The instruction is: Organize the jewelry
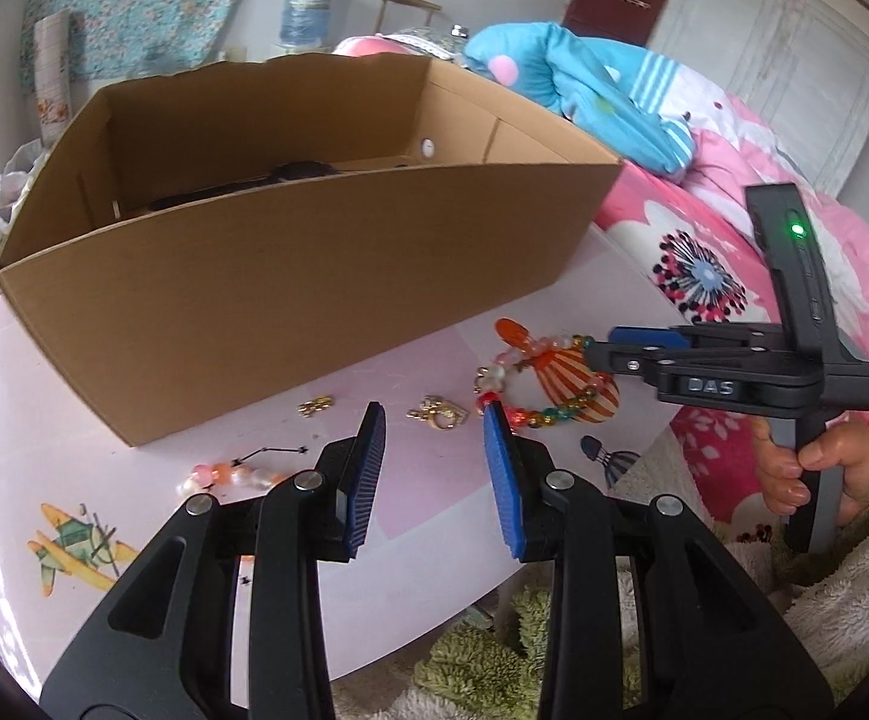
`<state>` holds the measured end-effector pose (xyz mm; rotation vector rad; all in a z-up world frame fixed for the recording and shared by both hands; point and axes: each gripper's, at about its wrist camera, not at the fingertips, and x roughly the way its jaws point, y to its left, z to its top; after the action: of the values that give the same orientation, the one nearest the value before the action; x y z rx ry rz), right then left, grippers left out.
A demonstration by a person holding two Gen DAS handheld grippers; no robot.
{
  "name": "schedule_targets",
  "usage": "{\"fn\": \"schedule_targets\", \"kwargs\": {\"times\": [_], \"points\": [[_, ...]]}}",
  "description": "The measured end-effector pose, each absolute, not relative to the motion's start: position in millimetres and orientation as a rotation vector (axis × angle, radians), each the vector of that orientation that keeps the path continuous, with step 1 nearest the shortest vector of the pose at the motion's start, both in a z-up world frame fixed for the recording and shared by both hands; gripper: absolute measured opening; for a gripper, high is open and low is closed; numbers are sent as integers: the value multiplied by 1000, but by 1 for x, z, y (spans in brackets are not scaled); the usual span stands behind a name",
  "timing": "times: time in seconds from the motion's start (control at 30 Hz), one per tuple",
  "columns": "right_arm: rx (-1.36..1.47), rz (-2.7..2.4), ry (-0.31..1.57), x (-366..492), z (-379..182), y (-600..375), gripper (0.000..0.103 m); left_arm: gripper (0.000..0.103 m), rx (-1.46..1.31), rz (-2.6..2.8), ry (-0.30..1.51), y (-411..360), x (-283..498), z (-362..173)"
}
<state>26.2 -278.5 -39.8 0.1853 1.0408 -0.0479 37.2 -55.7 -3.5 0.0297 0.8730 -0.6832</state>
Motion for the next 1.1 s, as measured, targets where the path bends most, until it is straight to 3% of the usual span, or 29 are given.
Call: {"fn": "schedule_targets", "kwargs": {"times": [0.2, 0.37, 0.53, 0.77, 1.1], "points": [[63, -78, 1050, 29, -40, -265, 16, 31, 65, -723, 884, -73, 36, -6], [64, -60, 1048, 27, -38, -261, 11, 31, 87, -750, 901, -89, 40, -9], [80, -62, 1037, 22, -39, -261, 11, 31, 85, -772, 917, -103, 47, -10], [96, -55, 1025, 21, -41, -263, 11, 17, 148, -754, 967, -127, 58, -20], [132, -34, 1011, 22, -42, -272, 11, 13, 229, -709, 1010, -137, 64, -30]]}}
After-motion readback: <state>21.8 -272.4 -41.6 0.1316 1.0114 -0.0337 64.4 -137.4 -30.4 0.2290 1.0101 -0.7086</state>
